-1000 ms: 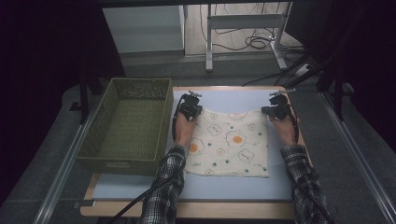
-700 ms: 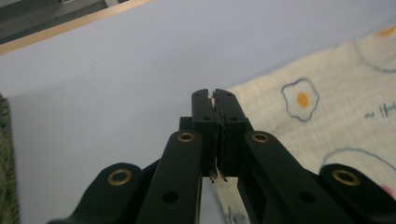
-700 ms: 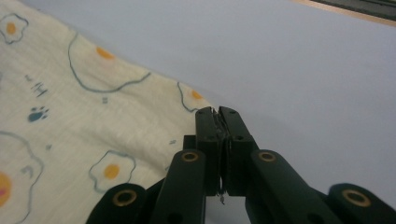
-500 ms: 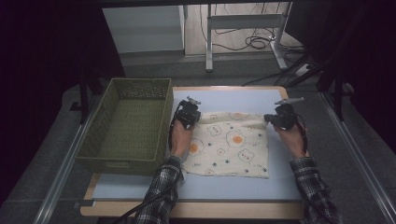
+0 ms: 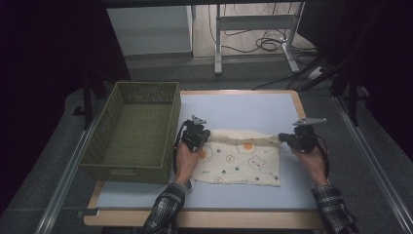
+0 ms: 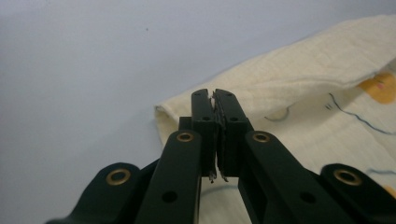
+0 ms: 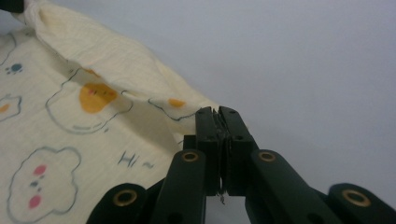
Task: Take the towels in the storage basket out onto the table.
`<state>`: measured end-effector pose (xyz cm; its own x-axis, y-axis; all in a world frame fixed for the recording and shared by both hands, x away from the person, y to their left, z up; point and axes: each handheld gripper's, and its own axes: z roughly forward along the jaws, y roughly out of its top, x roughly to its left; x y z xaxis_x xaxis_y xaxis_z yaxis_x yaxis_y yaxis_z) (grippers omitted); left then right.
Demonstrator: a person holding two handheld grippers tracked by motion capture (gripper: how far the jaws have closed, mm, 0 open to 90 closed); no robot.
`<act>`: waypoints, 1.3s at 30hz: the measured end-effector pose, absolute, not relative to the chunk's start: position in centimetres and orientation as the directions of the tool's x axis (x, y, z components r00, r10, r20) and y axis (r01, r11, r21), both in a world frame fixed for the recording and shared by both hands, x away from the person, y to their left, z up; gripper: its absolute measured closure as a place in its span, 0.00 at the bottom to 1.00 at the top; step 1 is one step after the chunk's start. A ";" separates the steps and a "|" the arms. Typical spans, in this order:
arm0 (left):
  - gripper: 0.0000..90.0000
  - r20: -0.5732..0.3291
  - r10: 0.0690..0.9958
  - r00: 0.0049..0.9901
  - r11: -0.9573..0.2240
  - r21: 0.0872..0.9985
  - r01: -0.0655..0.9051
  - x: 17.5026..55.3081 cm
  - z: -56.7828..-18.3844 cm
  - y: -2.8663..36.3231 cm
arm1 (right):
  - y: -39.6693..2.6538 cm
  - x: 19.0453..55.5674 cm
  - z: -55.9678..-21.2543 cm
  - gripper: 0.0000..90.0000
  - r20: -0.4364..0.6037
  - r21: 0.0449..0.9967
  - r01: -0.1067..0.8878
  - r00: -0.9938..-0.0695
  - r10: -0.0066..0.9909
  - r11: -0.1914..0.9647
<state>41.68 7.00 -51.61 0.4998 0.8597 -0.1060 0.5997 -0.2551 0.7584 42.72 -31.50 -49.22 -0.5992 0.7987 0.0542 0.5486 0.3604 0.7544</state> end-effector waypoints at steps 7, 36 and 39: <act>0.98 -0.094 0.846 0.525 -0.282 0.757 0.590 39.0 -51.3 7.0 | -31.8 39.9 -49.4 0.97 0.060 0.762 0.531 -0.626 0.777 0.369; 0.97 -0.003 0.831 0.557 -0.361 0.759 0.542 30.1 -51.2 8.6 | -31.7 31.7 -50.2 0.97 0.086 0.760 0.496 -0.718 0.690 0.421; 0.97 0.009 0.831 0.557 -0.370 0.756 0.539 29.6 -51.3 8.8 | -31.5 31.2 -50.4 0.97 0.093 0.758 0.497 -0.724 0.684 0.422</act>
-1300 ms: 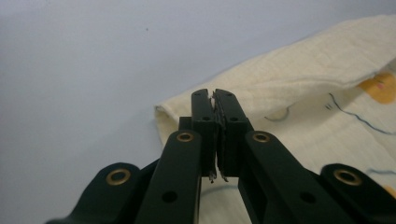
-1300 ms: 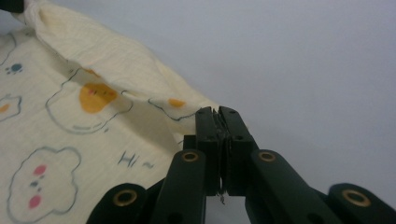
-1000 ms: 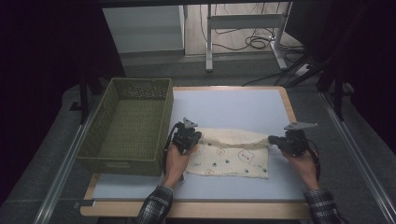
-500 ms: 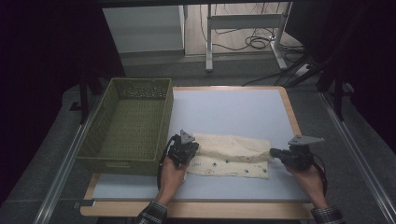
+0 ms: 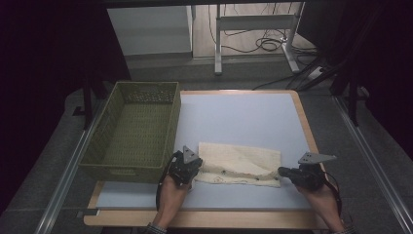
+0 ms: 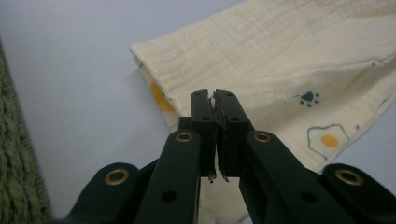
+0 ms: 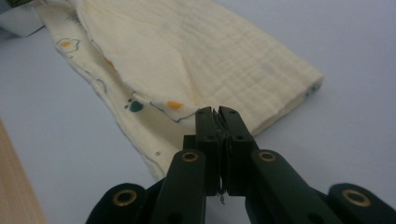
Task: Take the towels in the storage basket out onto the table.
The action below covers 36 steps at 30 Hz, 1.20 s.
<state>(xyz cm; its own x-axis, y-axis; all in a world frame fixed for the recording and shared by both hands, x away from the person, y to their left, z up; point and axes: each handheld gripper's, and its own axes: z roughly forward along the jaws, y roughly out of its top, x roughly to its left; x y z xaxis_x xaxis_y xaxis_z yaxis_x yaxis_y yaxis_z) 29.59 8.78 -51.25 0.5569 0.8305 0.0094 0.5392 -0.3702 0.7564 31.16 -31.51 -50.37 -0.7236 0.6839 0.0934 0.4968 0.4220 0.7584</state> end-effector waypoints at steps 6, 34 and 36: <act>0.97 0.024 0.833 0.553 -0.383 0.747 0.543 28.7 -51.9 9.3 | -30.8 30.3 -50.9 0.97 0.097 0.752 0.490 -0.743 0.662 0.441; 0.93 -0.032 0.789 0.614 -0.419 0.702 0.576 28.3 -53.4 9.0 | -32.7 30.1 -49.8 0.72 0.141 0.768 0.519 -0.710 0.690 0.376; 1.00 -0.028 0.787 0.616 -0.423 0.701 0.573 28.3 -53.3 9.0 | -32.6 30.1 -49.9 0.71 0.150 0.763 0.526 -0.709 0.689 0.375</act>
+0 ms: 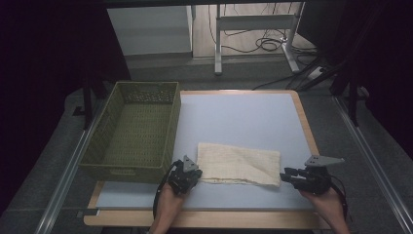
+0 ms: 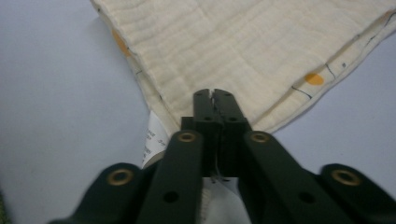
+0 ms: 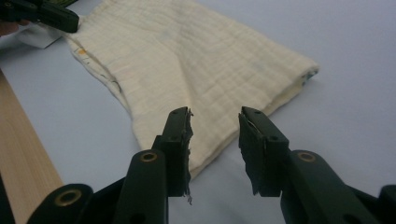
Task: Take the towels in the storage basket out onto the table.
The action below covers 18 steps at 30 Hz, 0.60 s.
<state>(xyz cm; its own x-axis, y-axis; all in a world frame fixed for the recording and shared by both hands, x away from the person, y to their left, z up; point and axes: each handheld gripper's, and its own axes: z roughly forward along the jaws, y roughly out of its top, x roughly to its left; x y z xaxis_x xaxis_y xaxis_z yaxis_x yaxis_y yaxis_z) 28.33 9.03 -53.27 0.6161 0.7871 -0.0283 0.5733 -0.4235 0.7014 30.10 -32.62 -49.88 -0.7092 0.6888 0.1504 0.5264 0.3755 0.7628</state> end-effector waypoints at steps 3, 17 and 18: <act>1.00 -0.015 0.791 0.612 -0.420 0.714 0.560 28.1 -52.5 9.3 | -32.3 30.2 -50.0 0.70 0.155 0.764 0.523 -0.717 0.680 0.377; 0.81 -0.063 0.781 0.621 -0.409 0.700 0.585 28.4 -53.4 9.3 | -29.7 32.2 -51.9 0.99 0.046 0.724 0.510 -0.707 0.705 0.464; 0.86 -0.057 0.780 0.624 -0.415 0.699 0.583 28.4 -53.4 9.3 | -29.7 32.2 -51.8 0.99 0.050 0.723 0.512 -0.709 0.704 0.464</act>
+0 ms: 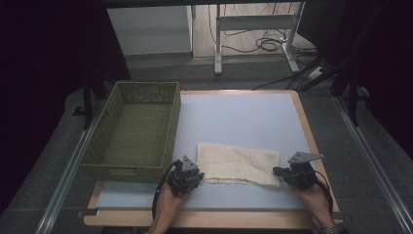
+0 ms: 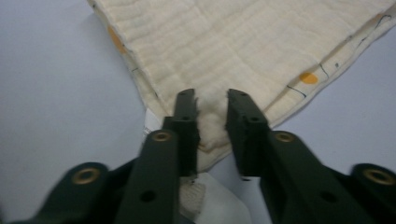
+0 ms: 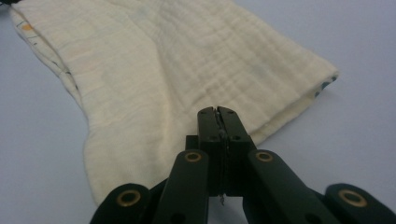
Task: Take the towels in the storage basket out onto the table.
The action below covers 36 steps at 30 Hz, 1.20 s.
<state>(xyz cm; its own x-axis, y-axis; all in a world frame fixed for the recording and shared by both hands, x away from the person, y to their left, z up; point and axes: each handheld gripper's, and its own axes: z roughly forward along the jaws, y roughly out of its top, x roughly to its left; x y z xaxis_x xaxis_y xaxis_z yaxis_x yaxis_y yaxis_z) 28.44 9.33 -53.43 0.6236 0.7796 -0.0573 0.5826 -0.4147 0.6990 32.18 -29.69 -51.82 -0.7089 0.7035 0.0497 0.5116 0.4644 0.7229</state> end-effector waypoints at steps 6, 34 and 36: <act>1.00 -0.043 0.777 0.628 -0.424 0.700 0.574 28.3 -53.2 9.3 | -29.8 31.8 -50.8 1.00 0.031 0.743 0.488 -0.709 0.705 0.458; 0.63 -0.032 0.812 0.583 -0.378 0.732 0.567 28.3 -52.2 9.5 | -31.2 33.8 -49.9 0.84 0.057 0.760 0.519 -0.653 0.755 0.392; 0.60 -0.028 0.811 0.584 -0.381 0.732 0.564 28.5 -52.1 9.2 | -31.2 34.4 -49.7 0.79 0.044 0.763 0.517 -0.641 0.766 0.388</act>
